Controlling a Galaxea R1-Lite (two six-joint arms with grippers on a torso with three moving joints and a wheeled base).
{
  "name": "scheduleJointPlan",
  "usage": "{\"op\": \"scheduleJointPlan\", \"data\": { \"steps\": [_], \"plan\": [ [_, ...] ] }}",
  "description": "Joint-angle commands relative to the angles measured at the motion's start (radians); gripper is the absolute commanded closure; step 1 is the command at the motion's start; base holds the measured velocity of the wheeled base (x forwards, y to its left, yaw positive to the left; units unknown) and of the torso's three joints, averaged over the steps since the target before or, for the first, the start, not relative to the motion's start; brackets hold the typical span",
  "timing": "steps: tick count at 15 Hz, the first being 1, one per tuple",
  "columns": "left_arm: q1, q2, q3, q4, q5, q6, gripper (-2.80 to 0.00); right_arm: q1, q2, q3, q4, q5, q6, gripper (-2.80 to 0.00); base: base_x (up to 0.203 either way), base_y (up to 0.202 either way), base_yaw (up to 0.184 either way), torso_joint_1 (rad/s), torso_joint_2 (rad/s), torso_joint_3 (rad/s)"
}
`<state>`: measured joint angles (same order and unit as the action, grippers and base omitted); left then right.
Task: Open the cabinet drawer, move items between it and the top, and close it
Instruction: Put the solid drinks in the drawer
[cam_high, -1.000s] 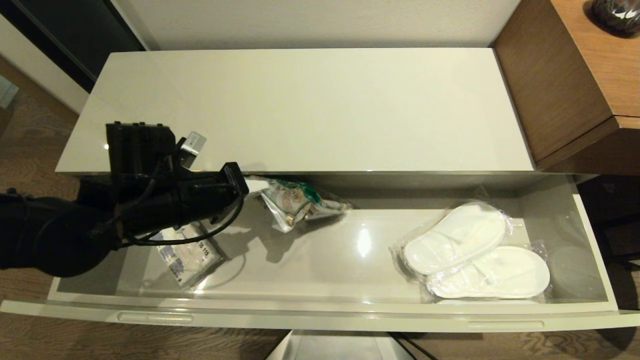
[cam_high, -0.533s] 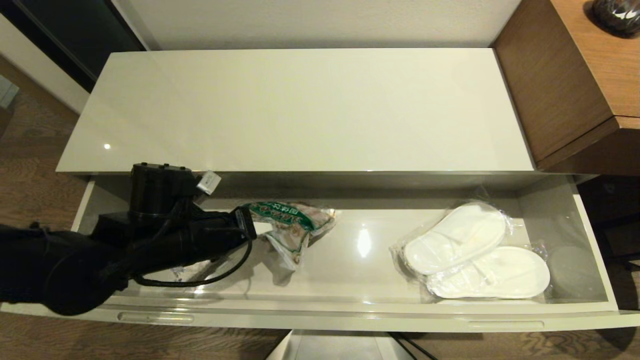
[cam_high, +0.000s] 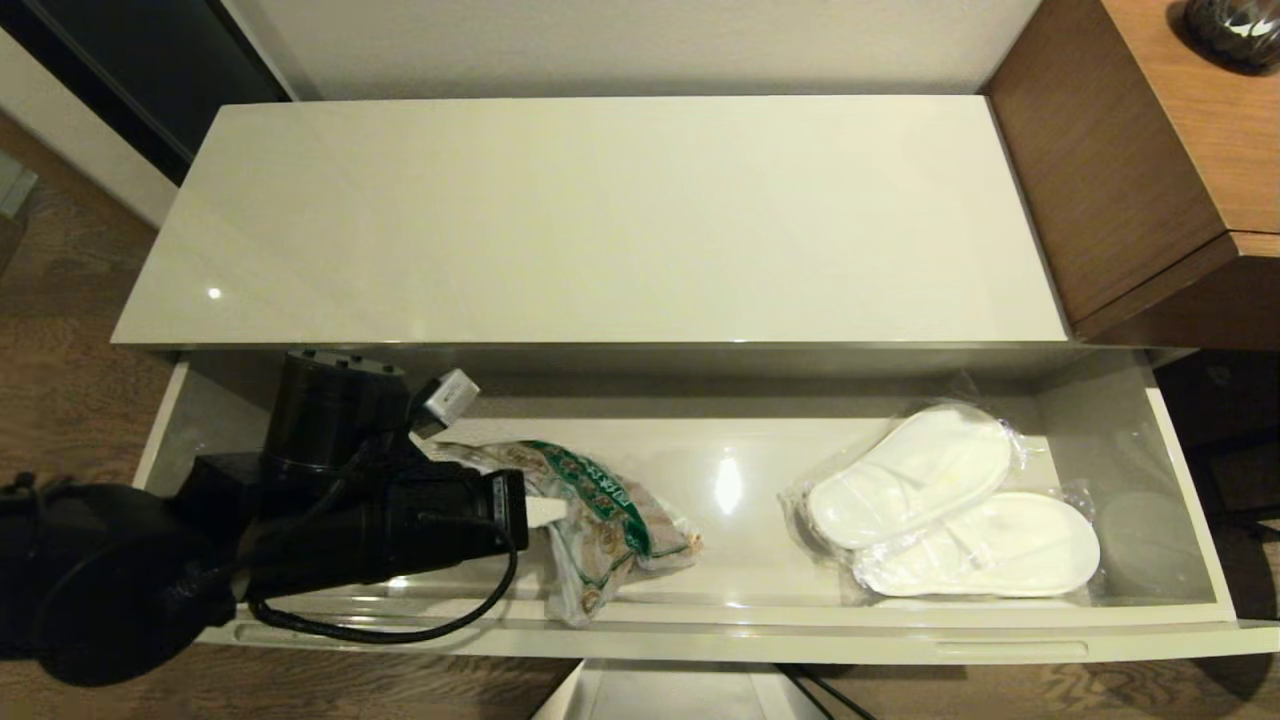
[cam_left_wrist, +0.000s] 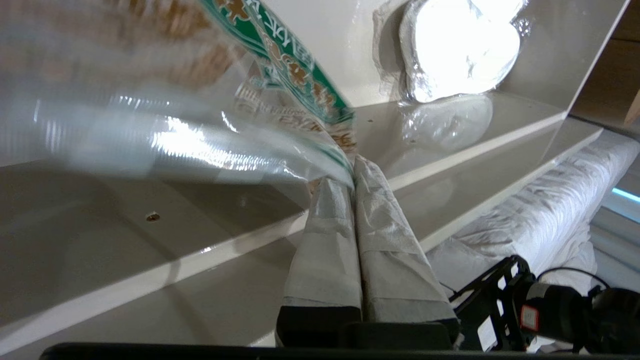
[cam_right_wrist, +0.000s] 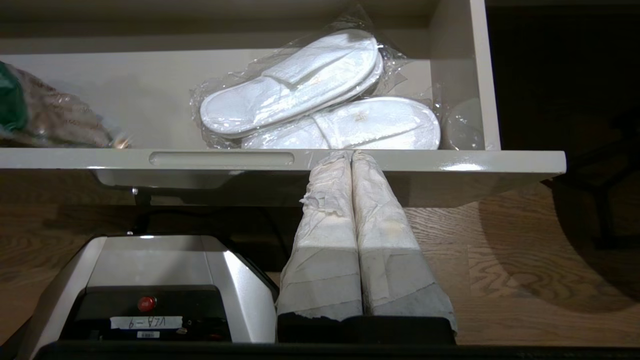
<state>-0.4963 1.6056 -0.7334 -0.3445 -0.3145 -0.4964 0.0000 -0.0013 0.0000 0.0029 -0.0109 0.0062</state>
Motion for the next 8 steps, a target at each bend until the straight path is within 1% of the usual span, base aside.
{"op": "scheduleJointPlan", "data": {
  "steps": [1, 4, 8],
  "plan": [
    [-0.002, -0.041, 0.044, -0.002, -0.004, 0.001, 0.0, 0.0, -0.013, 0.003, 0.0, 0.0, 0.0, 0.0, 0.0, 0.0, 0.0, 0.0, 0.0, 0.0],
    [-0.001, -0.035, 0.063, -0.001, -0.006, -0.001, 0.0, 0.0, -0.013, 0.003, 0.0, 0.0, 0.0, 0.0, 0.0, 0.0, 0.0, 0.0, 0.0, 0.0],
    [0.001, -0.011, 0.049, -0.005, -0.002, 0.001, 0.0, 0.0, -0.013, 0.003, 0.0, 0.0, 0.0, 0.0, 0.0, 0.0, 0.0, 0.0, 0.0, 0.0]
  ]
}}
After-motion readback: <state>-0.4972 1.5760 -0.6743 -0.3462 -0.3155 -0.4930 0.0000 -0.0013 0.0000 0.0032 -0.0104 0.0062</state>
